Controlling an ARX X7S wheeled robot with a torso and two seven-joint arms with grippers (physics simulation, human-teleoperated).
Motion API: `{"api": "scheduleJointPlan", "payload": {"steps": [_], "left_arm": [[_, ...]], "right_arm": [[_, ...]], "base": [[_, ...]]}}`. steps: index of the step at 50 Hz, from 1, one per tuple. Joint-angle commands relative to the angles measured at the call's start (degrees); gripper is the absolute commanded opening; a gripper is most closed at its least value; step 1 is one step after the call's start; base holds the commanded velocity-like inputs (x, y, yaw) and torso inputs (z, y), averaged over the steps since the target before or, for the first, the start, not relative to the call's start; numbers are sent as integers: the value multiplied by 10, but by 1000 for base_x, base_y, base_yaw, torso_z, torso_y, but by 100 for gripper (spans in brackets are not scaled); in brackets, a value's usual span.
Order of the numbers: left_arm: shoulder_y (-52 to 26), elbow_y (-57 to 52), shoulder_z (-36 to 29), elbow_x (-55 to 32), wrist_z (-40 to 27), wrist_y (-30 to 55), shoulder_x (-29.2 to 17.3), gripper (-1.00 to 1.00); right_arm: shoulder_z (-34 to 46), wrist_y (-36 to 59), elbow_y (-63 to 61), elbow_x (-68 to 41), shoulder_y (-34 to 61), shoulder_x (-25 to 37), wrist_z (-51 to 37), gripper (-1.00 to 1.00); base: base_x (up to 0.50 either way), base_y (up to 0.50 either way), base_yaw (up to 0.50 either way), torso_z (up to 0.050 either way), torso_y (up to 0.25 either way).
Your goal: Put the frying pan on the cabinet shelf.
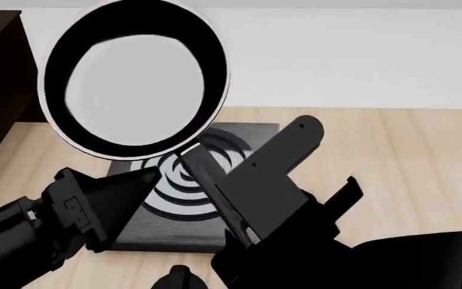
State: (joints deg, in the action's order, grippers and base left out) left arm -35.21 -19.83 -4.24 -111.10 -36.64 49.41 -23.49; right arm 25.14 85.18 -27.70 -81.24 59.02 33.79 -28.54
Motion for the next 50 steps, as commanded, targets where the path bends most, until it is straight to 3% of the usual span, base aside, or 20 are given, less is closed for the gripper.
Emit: {"api": "scheduleJointPlan", "payload": {"steps": [1, 50], "left_arm": [[-8, 18, -12, -10, -9, -10, 16, 100], [-22, 84, -70, 19, 22, -12, 53, 100]], "right_arm": [[-10, -9, -15, 15, 9, 6, -16, -100], [45, -45, -33, 4, 23, 33, -18, -100]], "base": [[0, 0, 0, 0, 11], [0, 0, 0, 0, 1]]}}
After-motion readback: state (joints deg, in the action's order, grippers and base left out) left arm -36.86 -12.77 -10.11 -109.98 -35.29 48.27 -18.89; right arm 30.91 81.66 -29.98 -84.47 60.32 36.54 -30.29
